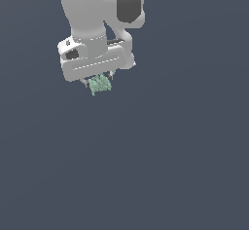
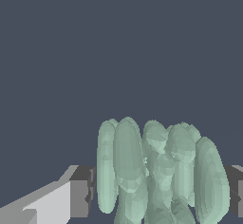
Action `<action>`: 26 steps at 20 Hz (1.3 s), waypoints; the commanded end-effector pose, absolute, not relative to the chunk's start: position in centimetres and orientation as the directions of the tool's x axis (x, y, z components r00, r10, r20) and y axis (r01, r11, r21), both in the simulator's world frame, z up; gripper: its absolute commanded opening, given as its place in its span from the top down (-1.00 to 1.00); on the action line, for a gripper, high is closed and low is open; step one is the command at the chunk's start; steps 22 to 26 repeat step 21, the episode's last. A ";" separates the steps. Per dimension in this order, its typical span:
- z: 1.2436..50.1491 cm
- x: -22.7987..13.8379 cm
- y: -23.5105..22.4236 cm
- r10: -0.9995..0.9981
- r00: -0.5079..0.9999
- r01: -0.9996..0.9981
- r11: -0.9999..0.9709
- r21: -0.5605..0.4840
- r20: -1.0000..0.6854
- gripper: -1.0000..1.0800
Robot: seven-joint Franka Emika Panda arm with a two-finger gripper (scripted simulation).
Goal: Pick up the object and move it to a goal position.
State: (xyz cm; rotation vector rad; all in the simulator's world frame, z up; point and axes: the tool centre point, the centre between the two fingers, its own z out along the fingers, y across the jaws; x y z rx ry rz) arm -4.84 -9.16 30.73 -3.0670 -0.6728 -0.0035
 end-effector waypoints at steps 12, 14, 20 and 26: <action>40.7 -5.9 -14.2 0.418 0.908 0.418 -0.908 -0.001 0.000 1.00; 41.4 -5.9 -14.5 0.418 0.908 0.418 -0.908 0.000 0.000 1.00; 42.0 -5.9 -14.9 0.418 0.908 0.418 -0.908 0.000 0.000 1.00; 42.0 -5.8 -14.9 0.418 0.908 0.418 -0.908 0.000 0.000 1.00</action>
